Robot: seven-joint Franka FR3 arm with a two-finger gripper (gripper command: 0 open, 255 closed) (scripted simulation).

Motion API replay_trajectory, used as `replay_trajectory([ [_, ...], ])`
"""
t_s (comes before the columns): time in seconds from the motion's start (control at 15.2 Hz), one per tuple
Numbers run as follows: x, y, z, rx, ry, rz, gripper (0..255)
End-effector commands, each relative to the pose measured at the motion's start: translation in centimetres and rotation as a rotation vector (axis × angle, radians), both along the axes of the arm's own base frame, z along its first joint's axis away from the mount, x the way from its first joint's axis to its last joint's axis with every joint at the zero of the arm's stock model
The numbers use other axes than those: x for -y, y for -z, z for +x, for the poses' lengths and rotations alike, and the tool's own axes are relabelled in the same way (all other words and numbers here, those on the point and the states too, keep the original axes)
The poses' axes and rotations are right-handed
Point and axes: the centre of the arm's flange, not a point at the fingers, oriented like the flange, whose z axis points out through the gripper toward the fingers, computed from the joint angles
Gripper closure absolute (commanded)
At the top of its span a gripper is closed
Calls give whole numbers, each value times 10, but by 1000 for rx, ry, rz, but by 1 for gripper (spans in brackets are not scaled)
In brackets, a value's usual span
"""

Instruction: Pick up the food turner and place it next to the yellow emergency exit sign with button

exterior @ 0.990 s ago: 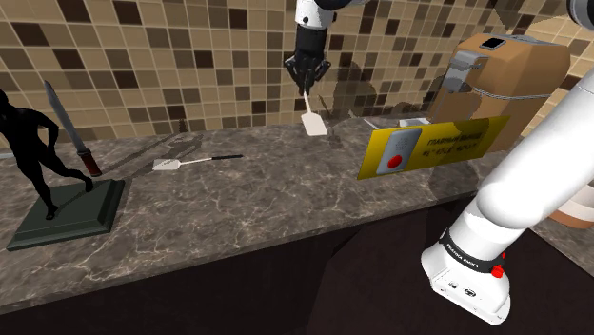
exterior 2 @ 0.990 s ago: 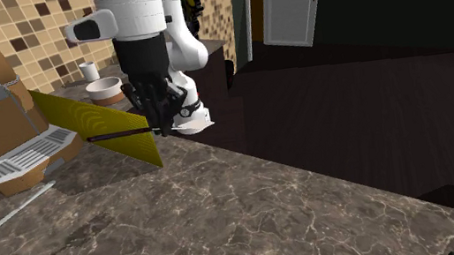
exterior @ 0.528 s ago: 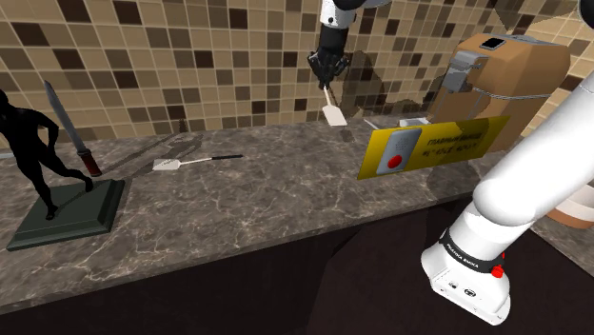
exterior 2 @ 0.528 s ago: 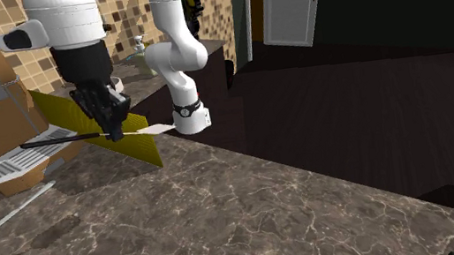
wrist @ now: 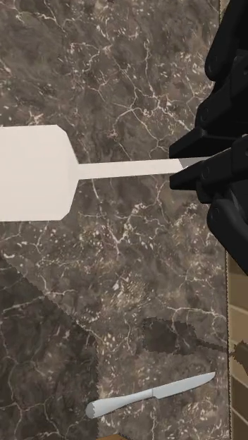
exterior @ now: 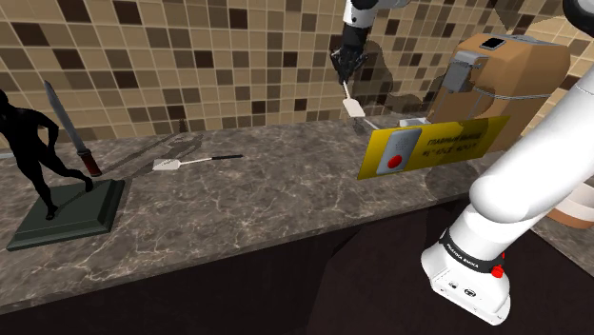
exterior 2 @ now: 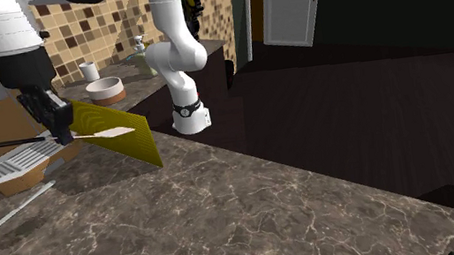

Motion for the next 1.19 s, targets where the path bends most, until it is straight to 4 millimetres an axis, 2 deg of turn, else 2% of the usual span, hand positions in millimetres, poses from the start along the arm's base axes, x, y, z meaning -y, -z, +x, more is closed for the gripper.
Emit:
replay_trajectory([
  [0.0,27,0,-2,0,-1,0,255],
  [0.46,122,0,-2,0,-1,0,255],
  [1.12,122,52,-2,0,-1,0,255],
])
